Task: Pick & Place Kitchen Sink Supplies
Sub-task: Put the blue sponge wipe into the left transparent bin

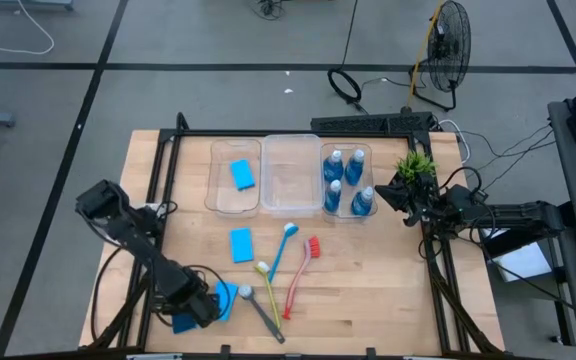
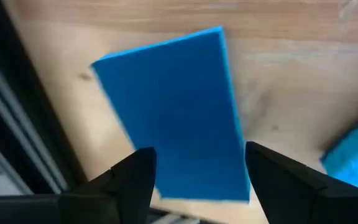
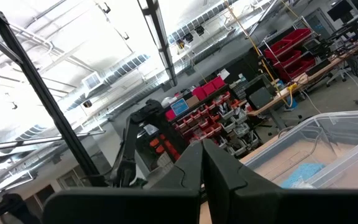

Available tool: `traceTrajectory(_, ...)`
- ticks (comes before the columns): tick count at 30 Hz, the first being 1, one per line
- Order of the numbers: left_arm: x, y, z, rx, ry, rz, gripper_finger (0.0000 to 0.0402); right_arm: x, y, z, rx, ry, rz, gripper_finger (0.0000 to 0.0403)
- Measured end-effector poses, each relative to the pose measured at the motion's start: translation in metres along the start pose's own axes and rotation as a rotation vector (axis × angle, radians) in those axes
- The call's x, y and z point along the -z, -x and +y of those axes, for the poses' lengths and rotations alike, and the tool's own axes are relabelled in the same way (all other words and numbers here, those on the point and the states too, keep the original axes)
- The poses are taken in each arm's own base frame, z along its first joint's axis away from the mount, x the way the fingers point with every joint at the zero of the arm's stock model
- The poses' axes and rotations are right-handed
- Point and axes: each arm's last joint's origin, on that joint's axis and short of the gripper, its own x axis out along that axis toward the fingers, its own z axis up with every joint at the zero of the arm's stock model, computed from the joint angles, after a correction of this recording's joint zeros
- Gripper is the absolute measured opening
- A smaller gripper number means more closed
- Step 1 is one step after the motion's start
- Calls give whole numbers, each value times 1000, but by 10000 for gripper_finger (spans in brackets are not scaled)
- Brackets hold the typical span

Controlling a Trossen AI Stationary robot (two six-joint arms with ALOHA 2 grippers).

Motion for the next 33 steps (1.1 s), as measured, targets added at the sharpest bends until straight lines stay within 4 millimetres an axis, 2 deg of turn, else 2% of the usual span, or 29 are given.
traceTrajectory(7, 1, -20, -14, -14, -22, 1, 248, 0, 0, 0, -3, -1, -4, 0)
traceTrajectory(11, 1, -23, -16, -25, -24, 23, 239, 0, 0, 0, -2, -1, -4, 0)
traceTrajectory(15, 1, -21, -16, -9, -31, 22, 186, 0, 0, 0, -2, -1, -3, 0)
traceTrajectory(23, 1, -21, -18, 24, -95, 2, 20, 0, 0, 0, -2, 0, -4, 0)
traceTrajectory(33, 0, -21, -16, 17, -134, -1, 7, 0, 0, 0, -2, 1, -3, 0)
